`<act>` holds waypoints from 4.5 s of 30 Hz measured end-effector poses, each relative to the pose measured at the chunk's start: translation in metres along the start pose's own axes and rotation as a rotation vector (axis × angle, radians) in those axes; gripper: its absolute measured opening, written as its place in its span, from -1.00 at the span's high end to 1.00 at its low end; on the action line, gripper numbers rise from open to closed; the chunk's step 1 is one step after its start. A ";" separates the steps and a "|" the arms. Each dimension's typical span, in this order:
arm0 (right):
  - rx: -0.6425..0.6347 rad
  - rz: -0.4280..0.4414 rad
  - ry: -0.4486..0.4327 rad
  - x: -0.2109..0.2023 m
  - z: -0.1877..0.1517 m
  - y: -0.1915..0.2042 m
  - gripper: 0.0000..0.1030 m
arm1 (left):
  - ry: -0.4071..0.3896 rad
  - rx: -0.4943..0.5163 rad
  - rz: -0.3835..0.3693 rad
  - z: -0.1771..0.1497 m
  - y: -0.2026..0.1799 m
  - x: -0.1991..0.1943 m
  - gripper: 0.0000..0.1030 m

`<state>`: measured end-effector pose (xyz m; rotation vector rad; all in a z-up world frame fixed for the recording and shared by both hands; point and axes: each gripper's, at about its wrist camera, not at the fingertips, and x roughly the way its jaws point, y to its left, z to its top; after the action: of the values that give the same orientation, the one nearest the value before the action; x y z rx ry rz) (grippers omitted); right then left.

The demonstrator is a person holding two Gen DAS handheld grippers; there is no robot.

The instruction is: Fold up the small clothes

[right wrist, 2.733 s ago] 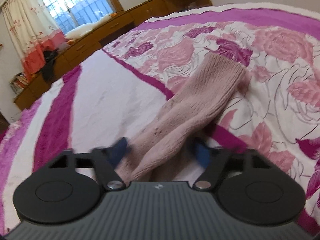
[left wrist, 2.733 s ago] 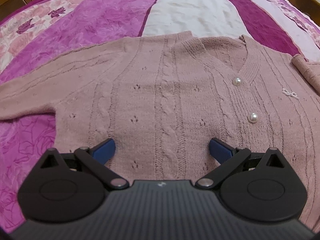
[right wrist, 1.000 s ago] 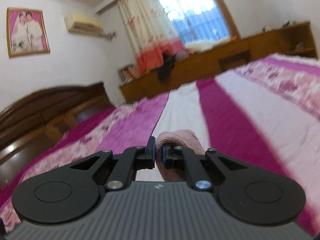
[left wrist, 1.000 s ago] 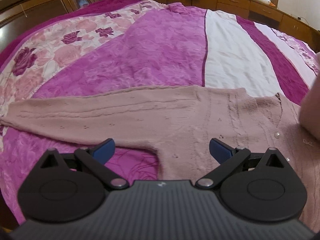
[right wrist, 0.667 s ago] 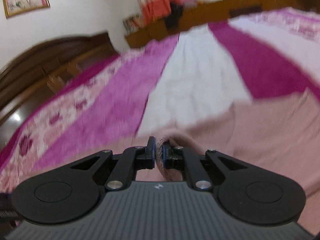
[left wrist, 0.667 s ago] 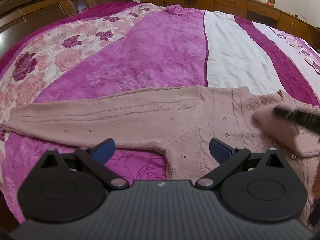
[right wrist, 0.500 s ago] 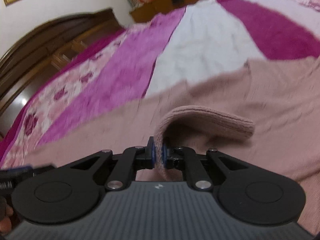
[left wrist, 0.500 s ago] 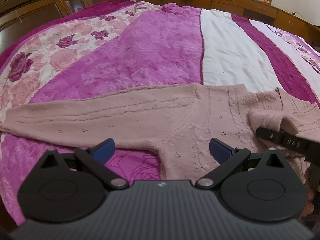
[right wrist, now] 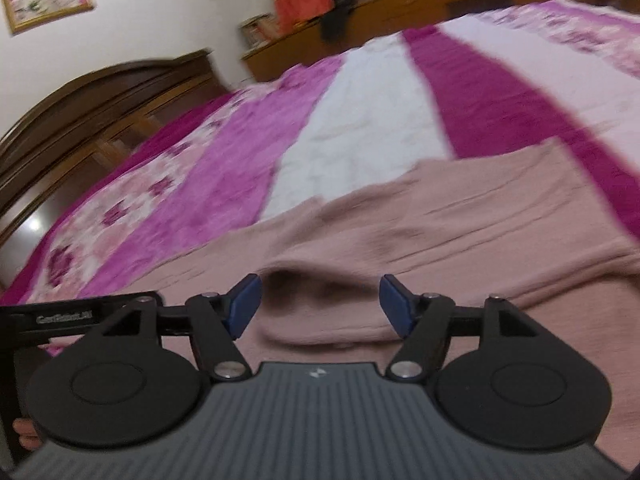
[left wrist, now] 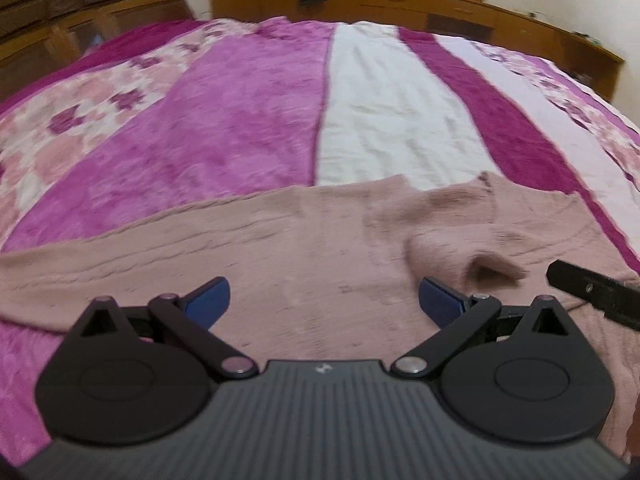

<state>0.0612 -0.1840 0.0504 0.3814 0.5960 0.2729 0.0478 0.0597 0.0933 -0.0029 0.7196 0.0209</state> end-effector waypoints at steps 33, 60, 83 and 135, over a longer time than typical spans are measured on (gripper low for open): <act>0.199 -0.169 -0.023 -0.008 -0.019 -0.086 -0.42 | -0.071 0.121 -0.073 0.016 -0.077 0.059 0.75; 0.165 -0.182 -0.011 -0.002 -0.020 -0.086 -0.42 | 0.001 -0.172 0.029 -0.011 0.034 0.042 0.70; 0.083 -0.242 0.026 0.018 0.089 -0.167 -0.42 | 0.074 -0.149 -0.011 0.015 0.044 0.112 0.19; 0.023 -0.250 -0.076 0.034 0.108 -0.135 -0.22 | 0.072 0.073 -0.192 0.089 -0.002 0.171 0.88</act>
<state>0.1704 -0.3217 0.0591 0.3343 0.5661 0.0119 0.2345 0.0619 0.0474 -0.0030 0.7895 -0.1898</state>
